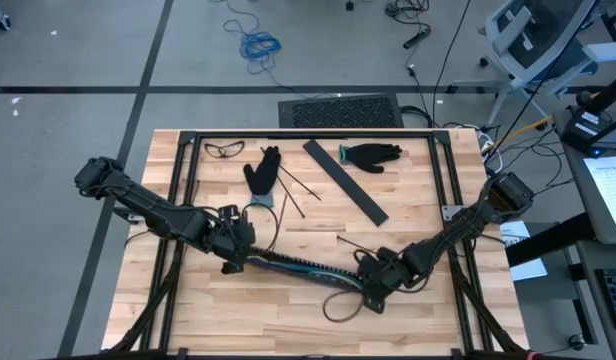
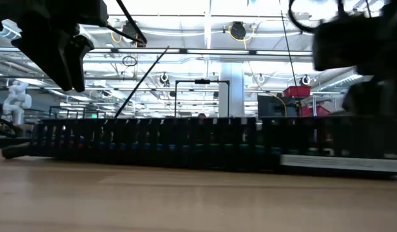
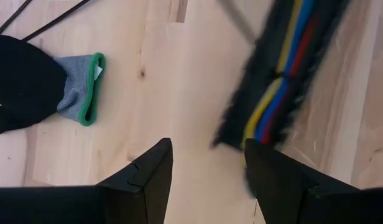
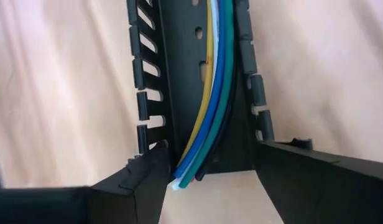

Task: Ziptie cables
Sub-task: Put the ziptied cables in the black cable duct

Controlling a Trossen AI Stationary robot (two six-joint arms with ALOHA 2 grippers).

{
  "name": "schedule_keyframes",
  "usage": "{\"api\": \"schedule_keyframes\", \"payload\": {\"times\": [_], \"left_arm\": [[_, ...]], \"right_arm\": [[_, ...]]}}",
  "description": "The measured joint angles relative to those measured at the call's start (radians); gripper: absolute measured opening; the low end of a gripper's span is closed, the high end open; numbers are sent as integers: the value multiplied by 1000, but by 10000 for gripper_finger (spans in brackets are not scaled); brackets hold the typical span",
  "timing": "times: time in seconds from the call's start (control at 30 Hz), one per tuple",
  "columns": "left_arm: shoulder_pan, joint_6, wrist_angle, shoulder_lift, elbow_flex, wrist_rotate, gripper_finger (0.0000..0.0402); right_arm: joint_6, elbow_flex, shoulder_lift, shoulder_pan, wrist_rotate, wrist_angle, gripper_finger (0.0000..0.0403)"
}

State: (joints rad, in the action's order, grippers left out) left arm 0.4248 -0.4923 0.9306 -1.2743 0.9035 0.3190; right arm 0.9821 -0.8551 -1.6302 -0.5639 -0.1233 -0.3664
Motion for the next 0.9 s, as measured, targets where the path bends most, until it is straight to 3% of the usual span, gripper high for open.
{"api": "schedule_keyframes", "payload": {"times": [0.33, 0.6, 0.9], "left_arm": [[0, -1, -1, 0, 0, -1, 196], [0, -2, -1, 0, 0, 0, 196], [0, -2, -1, 0, 0, 13, 196]], "right_arm": [[-233, 1, -4, 202, -8, 157, 213], [-273, -1, -4, 230, 68, 56, 134], [-263, 0, -4, 202, 78, 34, 61]]}}
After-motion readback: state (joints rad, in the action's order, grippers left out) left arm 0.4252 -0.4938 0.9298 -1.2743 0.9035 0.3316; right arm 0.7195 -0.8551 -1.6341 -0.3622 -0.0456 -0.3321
